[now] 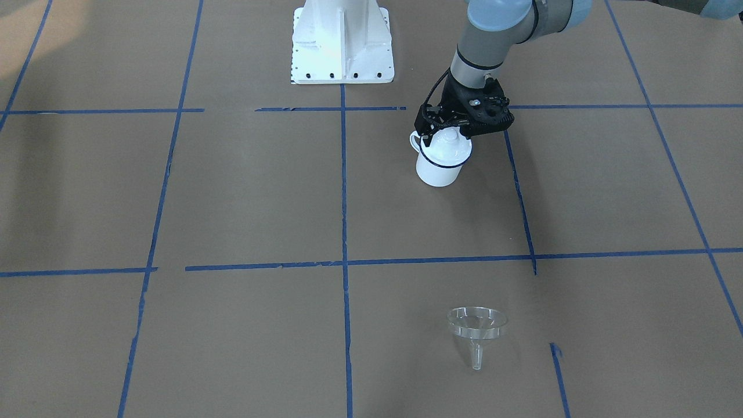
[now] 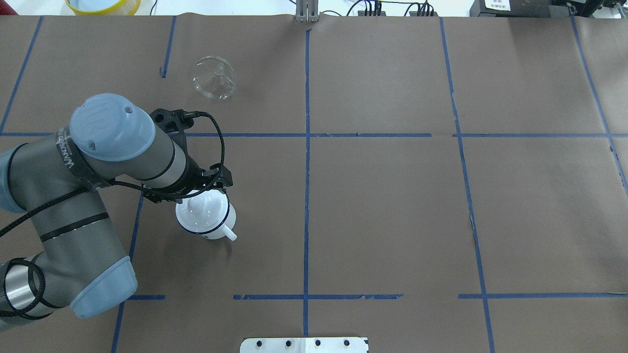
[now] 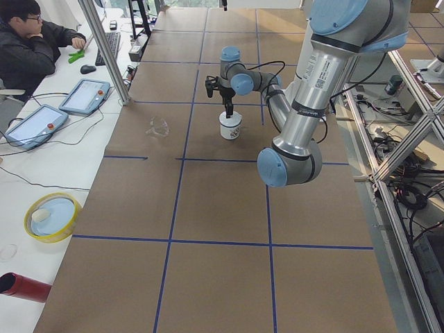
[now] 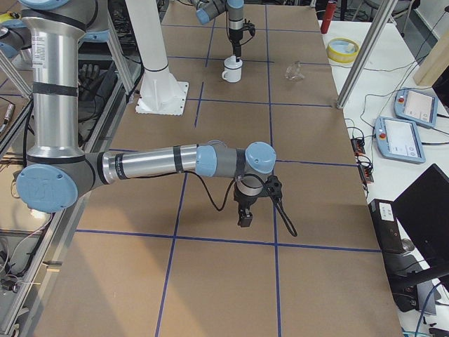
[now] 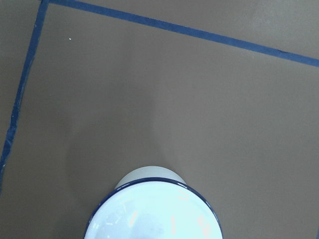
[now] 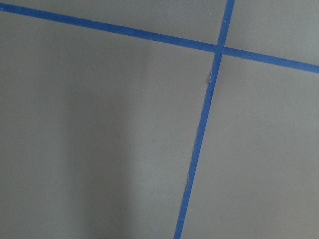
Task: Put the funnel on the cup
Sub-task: 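Move the left gripper over the white lid on the enamel mug, then grasp the white lid's knob with the left gripper and lift it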
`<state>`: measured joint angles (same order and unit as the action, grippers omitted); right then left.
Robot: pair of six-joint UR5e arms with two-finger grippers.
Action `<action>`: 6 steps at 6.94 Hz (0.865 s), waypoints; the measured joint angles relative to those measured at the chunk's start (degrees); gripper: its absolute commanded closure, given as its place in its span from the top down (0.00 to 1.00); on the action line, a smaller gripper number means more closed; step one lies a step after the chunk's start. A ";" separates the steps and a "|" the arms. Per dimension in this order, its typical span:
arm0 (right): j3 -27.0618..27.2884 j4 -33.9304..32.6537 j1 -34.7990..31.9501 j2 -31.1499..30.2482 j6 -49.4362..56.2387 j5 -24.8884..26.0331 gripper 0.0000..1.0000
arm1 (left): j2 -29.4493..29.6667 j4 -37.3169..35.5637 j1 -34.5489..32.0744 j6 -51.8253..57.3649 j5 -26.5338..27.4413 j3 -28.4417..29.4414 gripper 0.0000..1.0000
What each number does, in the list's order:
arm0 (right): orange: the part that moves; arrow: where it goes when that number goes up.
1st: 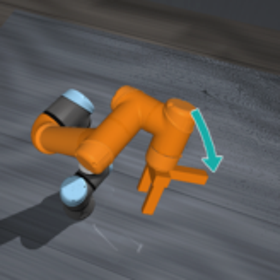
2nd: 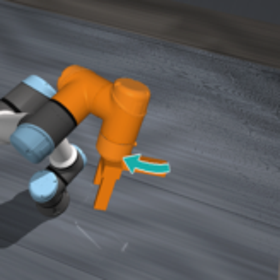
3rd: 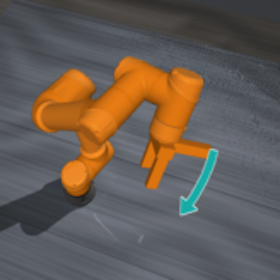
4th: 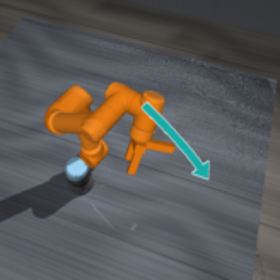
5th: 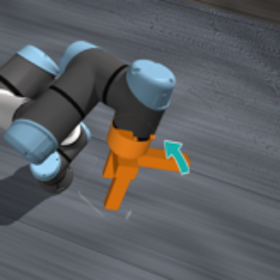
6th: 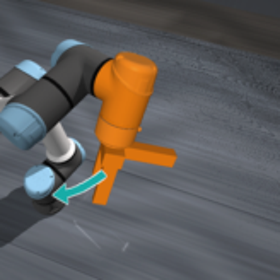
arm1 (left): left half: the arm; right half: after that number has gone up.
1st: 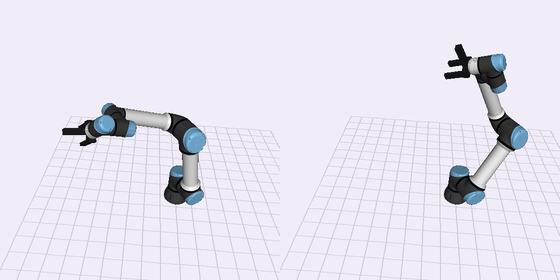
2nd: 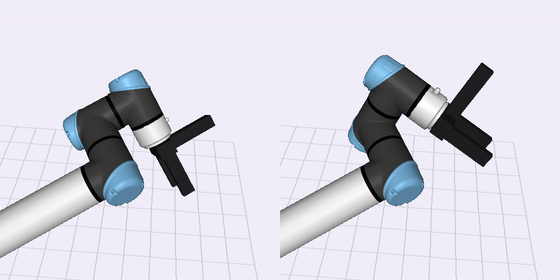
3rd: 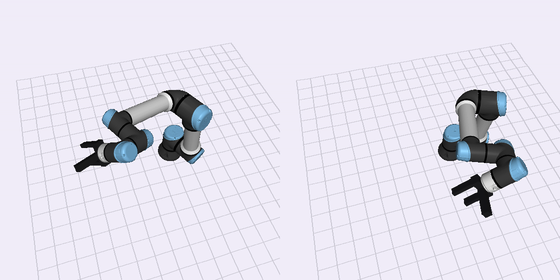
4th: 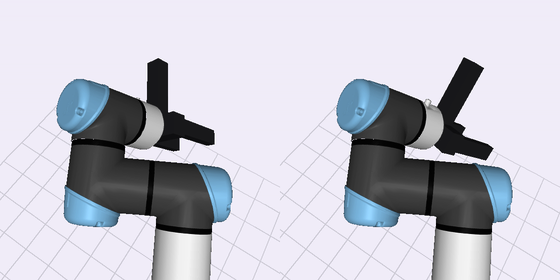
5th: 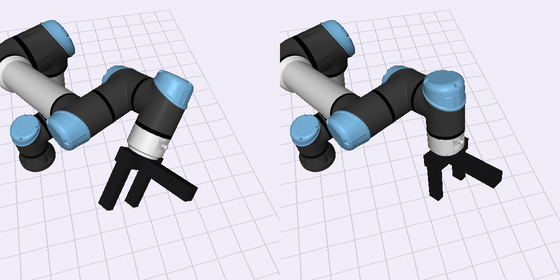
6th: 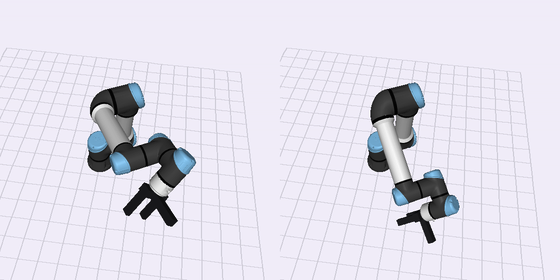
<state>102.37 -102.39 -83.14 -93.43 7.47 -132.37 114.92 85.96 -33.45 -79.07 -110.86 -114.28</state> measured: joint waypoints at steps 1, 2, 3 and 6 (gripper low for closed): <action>0.00 0.00 0.00 0.00 0.00 0.00 1.00 | -0.06 -0.02 0.25 -0.02 0.02 -0.06 0.92; 0.01 -0.02 0.00 0.00 0.00 0.00 1.00 | -0.21 -0.06 0.37 -0.03 0.03 -0.12 0.92; 0.00 -0.04 0.00 0.00 0.00 0.00 1.00 | -0.54 -0.08 0.48 -0.03 0.03 -0.23 0.90; -0.05 -0.04 0.00 0.00 0.00 0.00 1.00 | -1.11 -0.33 0.68 -0.03 0.03 -0.54 0.61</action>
<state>102.32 -102.43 -83.15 -93.43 7.47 -132.36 113.82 85.63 -32.77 -79.10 -110.83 -114.82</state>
